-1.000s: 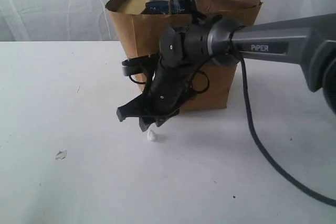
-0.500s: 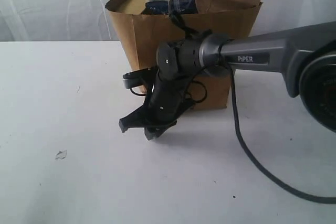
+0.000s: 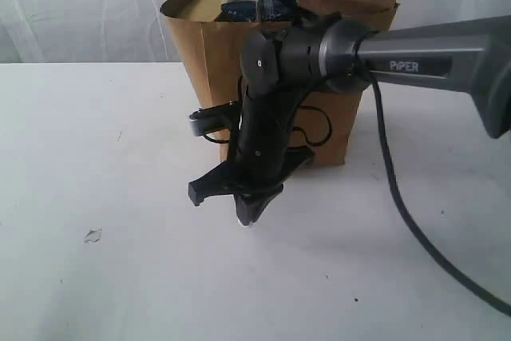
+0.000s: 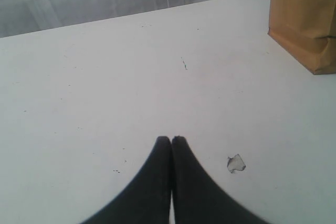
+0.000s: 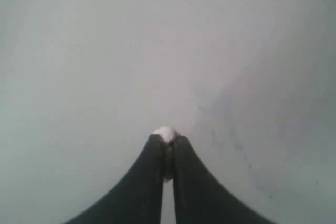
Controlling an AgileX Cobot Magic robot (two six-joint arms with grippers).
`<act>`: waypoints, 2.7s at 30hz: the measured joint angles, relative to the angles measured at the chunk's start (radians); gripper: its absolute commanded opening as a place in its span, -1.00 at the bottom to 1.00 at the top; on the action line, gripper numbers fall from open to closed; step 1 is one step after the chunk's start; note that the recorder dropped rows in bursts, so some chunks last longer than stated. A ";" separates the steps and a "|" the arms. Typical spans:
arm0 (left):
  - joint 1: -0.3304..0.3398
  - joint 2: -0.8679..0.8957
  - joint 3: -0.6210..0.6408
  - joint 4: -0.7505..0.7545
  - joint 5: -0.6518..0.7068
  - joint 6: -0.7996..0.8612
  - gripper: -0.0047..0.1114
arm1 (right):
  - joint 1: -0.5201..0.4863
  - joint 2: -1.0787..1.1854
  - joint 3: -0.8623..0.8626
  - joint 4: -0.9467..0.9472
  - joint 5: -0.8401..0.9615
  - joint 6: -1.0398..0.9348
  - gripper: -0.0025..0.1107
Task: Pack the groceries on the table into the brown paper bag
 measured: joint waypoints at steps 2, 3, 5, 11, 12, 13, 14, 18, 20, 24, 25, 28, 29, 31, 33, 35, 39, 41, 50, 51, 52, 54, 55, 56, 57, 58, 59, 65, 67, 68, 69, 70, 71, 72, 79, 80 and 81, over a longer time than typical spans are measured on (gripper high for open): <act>0.000 0.000 0.000 0.000 0.000 0.000 -0.92 | 0.009 -0.034 0.000 0.006 0.058 -0.010 -0.96; 0.000 0.000 0.000 0.000 0.000 0.000 -0.92 | 0.015 -0.051 0.000 0.012 0.084 -0.020 -0.96; 0.000 0.000 0.000 0.000 0.000 0.000 -0.92 | 0.028 -0.087 0.000 0.024 0.107 -0.040 -0.96; 0.000 0.000 0.000 0.000 0.000 0.000 -0.92 | 0.071 -0.225 0.006 0.035 0.121 -0.055 -0.96; 0.000 0.000 0.000 0.000 0.000 0.000 -0.92 | 0.074 -0.248 0.006 0.036 0.121 -0.055 -0.96; 0.000 0.000 0.000 0.000 0.000 0.000 -0.92 | 0.079 -0.276 0.006 0.038 0.121 -0.055 -0.96; 0.000 0.000 0.000 0.000 0.000 0.000 -0.92 | 0.081 -0.304 0.006 0.038 0.121 -0.055 -0.96; 0.000 0.000 0.000 0.000 0.000 0.000 -0.92 | 0.086 -0.416 0.006 0.053 0.124 -0.055 -0.96; 0.000 0.000 0.000 0.000 0.000 0.000 -0.92 | 0.086 -0.475 0.006 0.053 0.125 -0.065 -0.96; 0.000 0.000 0.000 0.000 0.000 0.000 -0.92 | 0.086 -0.577 0.006 0.053 0.127 -0.084 -0.96; 0.000 0.000 0.000 0.000 0.000 0.000 -0.92 | 0.086 -0.602 0.006 0.050 0.127 -0.084 -0.96; 0.000 0.000 0.000 0.000 0.000 0.000 -0.92 | 0.086 -0.667 0.006 0.033 0.127 -0.086 -0.96; 0.000 0.000 0.000 0.000 0.000 0.000 -0.92 | 0.086 -0.689 0.006 0.026 0.117 -0.086 -0.96; 0.000 0.000 0.000 0.000 0.000 0.000 -0.92 | 0.086 -0.724 0.006 0.009 0.070 -0.086 -0.96; 0.000 0.000 0.000 0.000 0.000 0.000 -0.92 | 0.086 -0.753 0.006 -0.015 -0.021 -0.086 -0.96; 0.000 0.000 0.000 0.000 0.000 0.000 -0.92 | 0.086 -0.771 0.006 -0.049 -0.112 -0.086 -0.96; 0.000 0.000 0.000 0.000 0.000 0.000 -0.92 | 0.086 -0.764 0.006 -0.173 -0.326 -0.088 -0.96; 0.000 0.000 0.000 0.000 0.000 0.000 -0.92 | 0.086 -0.745 0.006 -0.239 -0.415 -0.088 -0.96; 0.000 0.000 0.000 0.000 0.000 0.000 -0.92 | 0.077 -0.549 0.006 -0.358 -0.603 -0.092 -0.96; 0.000 0.000 0.000 0.000 0.000 0.000 -0.92 | 0.077 -0.519 0.006 -0.358 -0.615 -0.089 -0.96; 0.000 0.000 0.000 0.000 0.000 0.000 -0.92 | 0.075 -0.496 0.006 -0.358 -0.628 -0.081 -0.96; 0.000 0.000 0.000 0.000 0.000 0.000 -0.92 | 0.065 -0.448 0.006 -0.360 -0.659 -0.043 -0.96; 0.000 0.000 0.000 0.000 0.000 0.000 -0.92 | 0.058 -0.431 0.006 -0.360 -0.676 -0.023 -0.96; 0.000 0.000 0.000 0.000 0.000 0.000 -0.92 | 0.049 -0.418 0.006 -0.360 -0.685 -0.010 -0.96; 0.000 0.000 0.000 0.000 0.000 0.000 -0.92 | 0.035 -0.409 0.006 -0.360 -0.692 0.007 -0.96; 0.000 0.000 0.000 0.000 0.000 0.000 -0.92 | 0.019 -0.405 0.006 -0.362 -0.698 0.021 -0.96; 0.000 0.000 0.000 0.000 0.000 0.000 -0.92 | 0.000 -0.402 0.006 -0.362 -0.704 0.031 -0.96; 0.000 0.000 0.000 0.000 0.000 0.000 -0.92 | -0.126 -0.377 0.006 -0.373 -0.748 0.136 -0.96; 0.000 0.000 0.000 0.000 0.000 0.000 -0.92 | -0.162 -0.359 0.006 -0.375 -0.782 0.199 -0.96; 0.000 0.000 0.000 0.000 0.000 0.000 -0.92 | -0.175 -0.352 0.006 -0.375 -0.796 0.217 -0.96; 0.000 0.000 0.000 0.000 0.000 0.000 -0.92 | -0.186 -0.336 0.006 -0.377 -0.827 0.242 -0.96; 0.000 0.000 0.000 0.000 0.000 0.000 -0.92 | -0.186 -0.330 0.006 -0.377 -0.837 0.249 -0.94; 0.000 0.000 0.000 0.000 0.000 0.000 -0.92 | -0.188 -0.321 0.006 -0.377 -0.851 0.256 -0.91; 0.000 0.000 0.000 0.000 0.000 0.000 -0.92 | -0.188 -0.316 0.006 -0.377 -0.852 0.255 -0.82; 0.000 0.000 0.000 0.000 0.000 0.000 -0.92 | -0.191 -0.316 0.006 -0.377 -0.809 0.258 -0.63; 0.000 0.000 0.000 0.000 0.000 0.000 -0.92 | -0.191 -0.316 0.006 -0.377 -0.790 0.258 -0.63; 0.000 0.000 0.000 0.000 0.000 0.000 -0.92 | -0.191 -0.316 0.006 -0.377 -0.770 0.258 -0.63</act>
